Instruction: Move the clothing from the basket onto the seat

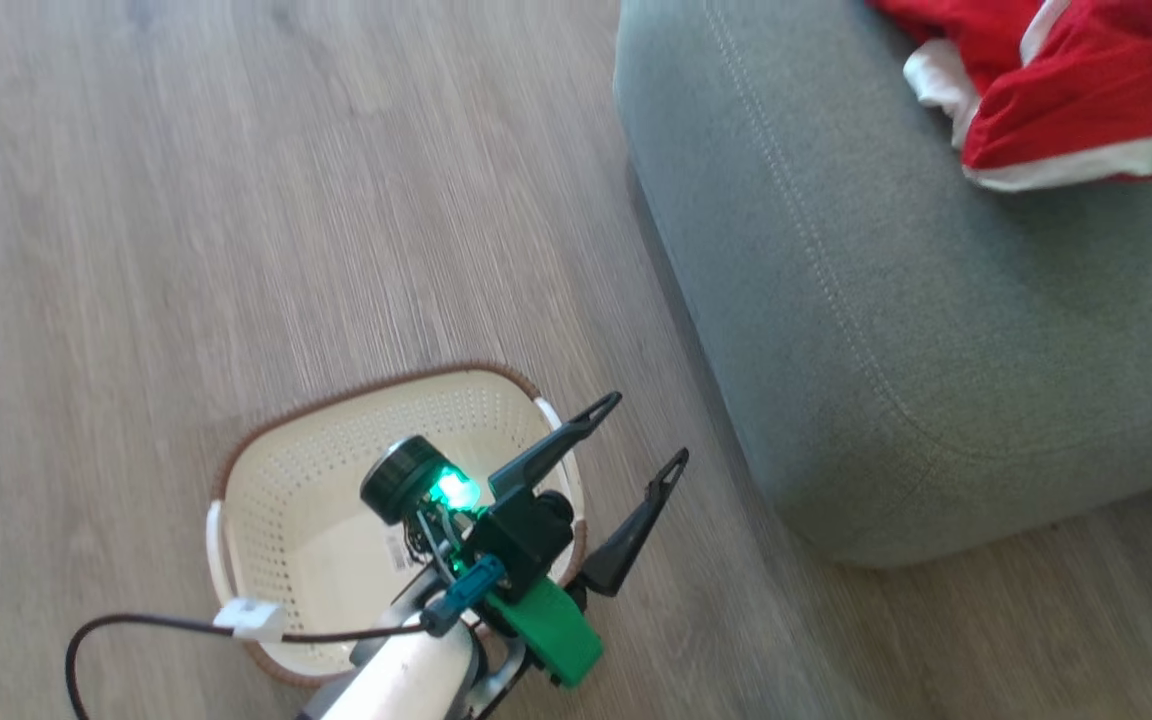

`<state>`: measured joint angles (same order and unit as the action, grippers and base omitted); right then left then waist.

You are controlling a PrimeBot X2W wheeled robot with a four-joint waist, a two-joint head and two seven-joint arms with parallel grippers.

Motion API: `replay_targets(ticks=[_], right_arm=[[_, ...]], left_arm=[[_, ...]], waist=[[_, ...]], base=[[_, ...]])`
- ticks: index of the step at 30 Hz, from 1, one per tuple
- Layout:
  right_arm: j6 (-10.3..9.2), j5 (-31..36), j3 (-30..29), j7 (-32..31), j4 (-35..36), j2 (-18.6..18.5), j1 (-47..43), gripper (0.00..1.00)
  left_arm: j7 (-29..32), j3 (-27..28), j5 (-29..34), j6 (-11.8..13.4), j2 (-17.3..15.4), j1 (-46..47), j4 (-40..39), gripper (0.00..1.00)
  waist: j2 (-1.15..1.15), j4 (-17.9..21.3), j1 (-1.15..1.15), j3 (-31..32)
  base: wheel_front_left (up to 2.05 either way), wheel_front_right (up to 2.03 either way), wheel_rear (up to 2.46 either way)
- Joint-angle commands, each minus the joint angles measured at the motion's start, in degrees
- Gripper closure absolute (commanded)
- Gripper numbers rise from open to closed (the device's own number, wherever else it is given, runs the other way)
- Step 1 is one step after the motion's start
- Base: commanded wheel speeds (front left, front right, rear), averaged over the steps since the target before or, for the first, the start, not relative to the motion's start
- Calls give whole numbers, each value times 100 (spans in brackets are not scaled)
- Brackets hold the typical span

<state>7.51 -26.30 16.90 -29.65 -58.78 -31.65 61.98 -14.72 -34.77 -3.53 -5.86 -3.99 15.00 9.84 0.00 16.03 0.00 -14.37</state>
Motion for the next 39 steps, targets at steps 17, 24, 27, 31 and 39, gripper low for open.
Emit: replay_targets(ticks=[17, 24, 27, 31, 39], right_arm=[[-2, -2614, 766, 2046, 3733, -714, -2524, 0], [-2, -2635, 906, 3401, 4283, -503, -3071, 0], [-2, -2558, 1002, 3928, 4385, -394, -3219, 0], [-2, -2410, 1092, 4322, 4429, -227, -3427, 0], [-2, -1613, 338, 4462, 4677, 602, -4192, 0]], left_arm=[[-28, 1157, -143, 211, 107, -527, -560, 0], [-28, 1646, -151, 280, 110, -636, -728, 0], [-28, 1873, -203, 378, 110, -681, -810, 0], [-28, 2141, -381, 577, 111, -734, -912, 0], [-28, 2411, -516, 874, 111, -927, -878, 0]], waist=[[0, -618, 0, 1026], [0, -980, 0, 1074], [0, -1117, 0, 1082], [0, -1321, 0, 1115], [0, -1661, 0, 1140]], base=[[0, 0, 0], [0, 0, 0], [0, 0, 0], [0, 0, 0], [0, 0, 0]])
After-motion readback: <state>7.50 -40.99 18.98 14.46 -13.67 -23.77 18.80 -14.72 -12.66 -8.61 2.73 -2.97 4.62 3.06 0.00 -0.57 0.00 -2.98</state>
